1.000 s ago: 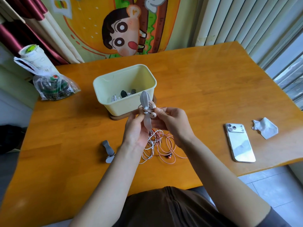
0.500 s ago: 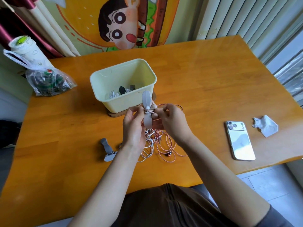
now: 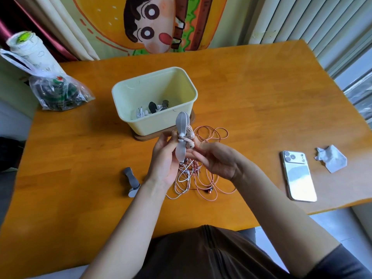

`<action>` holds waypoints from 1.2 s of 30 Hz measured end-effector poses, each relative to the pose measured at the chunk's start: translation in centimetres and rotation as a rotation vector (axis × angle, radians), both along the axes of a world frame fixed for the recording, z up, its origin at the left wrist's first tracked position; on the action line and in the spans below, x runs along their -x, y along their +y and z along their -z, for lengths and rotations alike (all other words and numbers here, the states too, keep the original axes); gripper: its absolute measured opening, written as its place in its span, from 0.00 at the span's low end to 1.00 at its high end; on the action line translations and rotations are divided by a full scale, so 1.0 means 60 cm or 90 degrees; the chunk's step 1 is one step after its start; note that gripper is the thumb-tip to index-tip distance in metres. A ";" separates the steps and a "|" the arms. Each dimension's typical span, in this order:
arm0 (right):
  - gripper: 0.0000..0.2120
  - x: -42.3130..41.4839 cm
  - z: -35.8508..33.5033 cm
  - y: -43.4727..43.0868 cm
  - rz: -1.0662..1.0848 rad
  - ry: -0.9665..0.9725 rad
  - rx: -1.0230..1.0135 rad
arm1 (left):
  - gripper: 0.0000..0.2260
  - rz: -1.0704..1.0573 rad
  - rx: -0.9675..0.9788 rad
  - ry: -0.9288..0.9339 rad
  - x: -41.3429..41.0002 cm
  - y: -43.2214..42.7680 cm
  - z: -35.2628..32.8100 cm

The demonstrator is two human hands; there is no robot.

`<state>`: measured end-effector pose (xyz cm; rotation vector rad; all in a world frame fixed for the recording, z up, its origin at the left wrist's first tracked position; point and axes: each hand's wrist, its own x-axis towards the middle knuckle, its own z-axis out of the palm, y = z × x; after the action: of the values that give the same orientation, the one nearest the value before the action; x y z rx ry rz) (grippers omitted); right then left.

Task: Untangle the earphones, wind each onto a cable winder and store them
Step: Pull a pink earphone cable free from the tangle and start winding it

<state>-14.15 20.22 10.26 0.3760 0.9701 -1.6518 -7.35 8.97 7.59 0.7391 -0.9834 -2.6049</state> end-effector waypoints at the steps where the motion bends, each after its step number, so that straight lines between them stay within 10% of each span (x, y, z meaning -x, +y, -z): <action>1: 0.10 -0.002 0.005 -0.002 -0.007 0.034 -0.013 | 0.08 0.002 -0.012 0.005 0.001 -0.002 0.003; 18: 0.12 0.009 0.040 -0.052 -0.015 0.948 -0.427 | 0.02 -0.180 0.159 -0.177 0.043 -0.036 0.010; 30: 0.16 0.066 0.034 -0.149 -0.061 0.956 -0.310 | 0.04 -0.168 0.288 -0.173 0.101 -0.114 0.001; 36: 0.17 0.165 0.038 -0.218 -0.097 1.008 -0.368 | 0.10 0.002 0.842 -0.303 0.096 -0.186 0.029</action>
<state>-24.08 7.13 7.98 -0.8029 2.5445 -1.2881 -13.11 -2.16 5.85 0.8791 -2.3539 -1.1955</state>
